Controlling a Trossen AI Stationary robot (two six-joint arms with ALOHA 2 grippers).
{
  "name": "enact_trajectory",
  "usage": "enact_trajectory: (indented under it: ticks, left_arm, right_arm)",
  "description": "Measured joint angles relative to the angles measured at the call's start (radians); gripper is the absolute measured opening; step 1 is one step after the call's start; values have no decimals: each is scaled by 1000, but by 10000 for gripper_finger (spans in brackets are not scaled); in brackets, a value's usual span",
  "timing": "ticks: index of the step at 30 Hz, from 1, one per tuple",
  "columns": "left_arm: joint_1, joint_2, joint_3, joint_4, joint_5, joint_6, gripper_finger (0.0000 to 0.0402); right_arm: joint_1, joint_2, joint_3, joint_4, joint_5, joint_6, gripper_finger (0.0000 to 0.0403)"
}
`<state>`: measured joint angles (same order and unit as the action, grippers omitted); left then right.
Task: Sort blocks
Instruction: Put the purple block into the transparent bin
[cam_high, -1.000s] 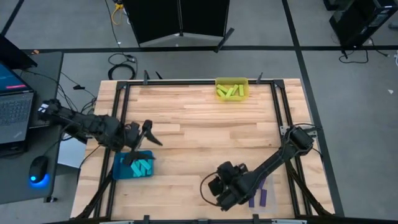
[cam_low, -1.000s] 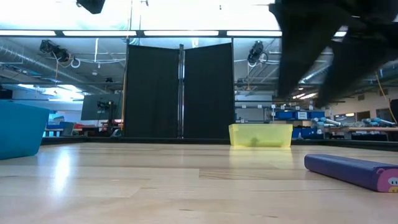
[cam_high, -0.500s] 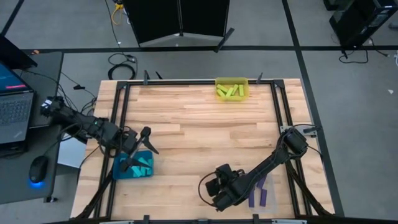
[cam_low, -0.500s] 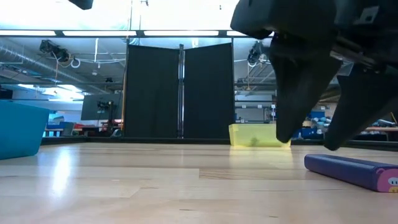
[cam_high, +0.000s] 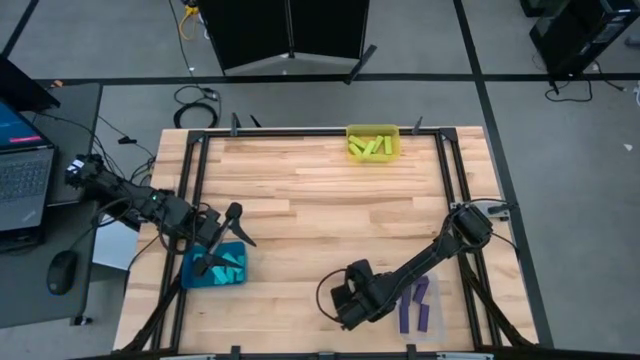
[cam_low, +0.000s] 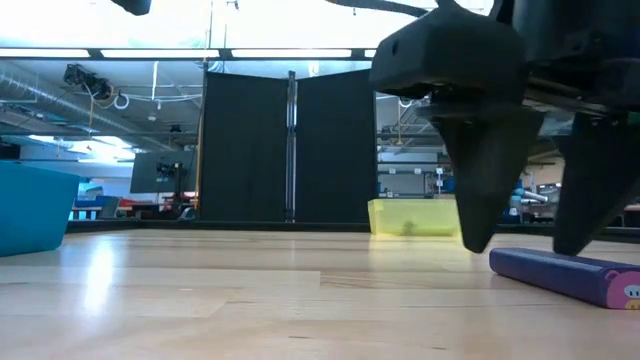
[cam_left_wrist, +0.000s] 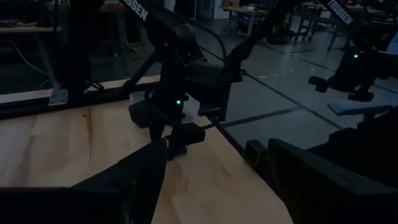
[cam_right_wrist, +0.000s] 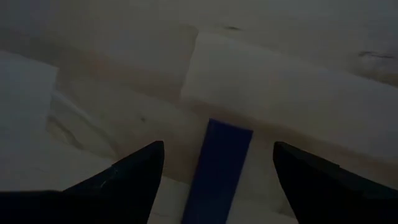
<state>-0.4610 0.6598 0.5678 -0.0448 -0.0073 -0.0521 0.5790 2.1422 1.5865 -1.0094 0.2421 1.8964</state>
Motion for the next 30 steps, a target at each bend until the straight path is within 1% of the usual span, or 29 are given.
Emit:
enact_trajectory:
  ticks: [4,8,14,18,22,30]
  left_arm:
    - [0,0,0,0,-19,0,286]
    - [0,0,0,0,-34,15,286]
    - [0,0,0,1,-58,19,286]
    - [0,0,0,1,-79,19,286]
    - [0,0,0,1,-79,22,286]
    - [1,0,0,2,-100,22,286]
  right_arm:
    - [-3,0,-11,0,0,0,307]
    - [-2,0,-41,53,0,-4,294]
    - [2,-4,-73,75,3,-4,278]
    - [1,-5,-79,75,2,-15,260]
    - [2,-5,-80,71,0,-40,222]
    - [1,-4,-81,81,0,-90,124]
